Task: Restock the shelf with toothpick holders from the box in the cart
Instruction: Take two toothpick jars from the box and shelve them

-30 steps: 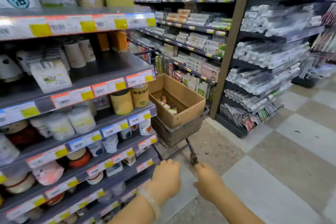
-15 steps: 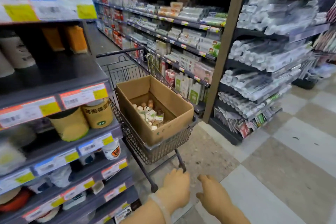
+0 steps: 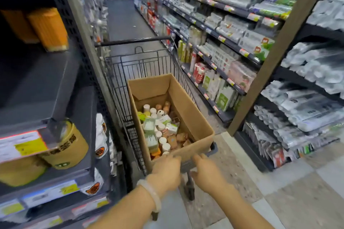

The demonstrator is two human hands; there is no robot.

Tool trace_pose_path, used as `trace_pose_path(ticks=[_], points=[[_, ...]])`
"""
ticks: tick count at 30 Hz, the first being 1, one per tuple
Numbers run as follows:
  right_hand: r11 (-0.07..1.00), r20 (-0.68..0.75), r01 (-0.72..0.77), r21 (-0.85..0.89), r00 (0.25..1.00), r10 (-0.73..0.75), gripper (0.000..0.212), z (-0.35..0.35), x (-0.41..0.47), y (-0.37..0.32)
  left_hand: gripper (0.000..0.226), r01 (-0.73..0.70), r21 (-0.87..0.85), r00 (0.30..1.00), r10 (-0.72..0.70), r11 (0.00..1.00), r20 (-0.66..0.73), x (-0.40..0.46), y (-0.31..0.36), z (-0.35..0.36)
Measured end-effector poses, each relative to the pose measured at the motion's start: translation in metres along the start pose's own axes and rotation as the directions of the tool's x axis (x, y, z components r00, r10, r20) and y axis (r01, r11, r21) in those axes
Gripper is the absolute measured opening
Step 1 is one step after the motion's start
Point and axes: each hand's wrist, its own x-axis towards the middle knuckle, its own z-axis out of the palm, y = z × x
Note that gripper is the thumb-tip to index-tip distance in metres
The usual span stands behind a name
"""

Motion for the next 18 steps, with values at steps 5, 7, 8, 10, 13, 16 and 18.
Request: trace_pose_path(ticks=[5, 7, 8, 10, 13, 16, 18], points=[[0.988, 0.091, 0.140, -0.058, 0.987, -0.135, 0.041, -0.017, 0.070, 0.011, 0.036, 0.172, -0.095, 0.984, -0.174, 0.981, -0.019, 0.046, -0.018, -0.002], [0.978, 0.146, 0.193, -0.084, 0.973, -0.179, 0.051, -0.025, 0.097, 0.016, 0.034, 0.243, -0.134, 0.968, -0.248, 0.961, -0.021, 0.064, -0.020, -0.004], [0.973, 0.164, 0.214, -0.083, 0.966, -0.199, 0.054, -0.029, 0.110, 0.020, 0.033, 0.276, -0.162, 0.959, -0.283, 0.947, -0.018, 0.073, -0.020, -0.005], [0.960, 0.184, 0.265, -0.089, 0.952, -0.245, 0.054, -0.038, 0.135, 0.028, 0.031, 0.331, -0.225, 0.939, -0.343, 0.916, -0.013, 0.092, -0.021, -0.006], [0.937, 0.179, 0.344, -0.069, 0.928, -0.327, 0.046, -0.047, 0.168, 0.037, 0.027, 0.393, -0.309, 0.910, -0.415, 0.866, -0.007, 0.117, -0.018, -0.006], [0.922, 0.240, 0.383, -0.055, 0.901, -0.361, 0.048, -0.046, 0.194, 0.041, 0.030, 0.426, -0.379, 0.889, -0.458, 0.821, 0.006, 0.138, -0.017, 0.001], [0.915, 0.323, 0.397, -0.073, 0.877, -0.354, 0.047, -0.039, 0.205, 0.042, 0.036, 0.448, -0.400, 0.880, -0.474, 0.800, 0.037, 0.149, -0.020, 0.007]])
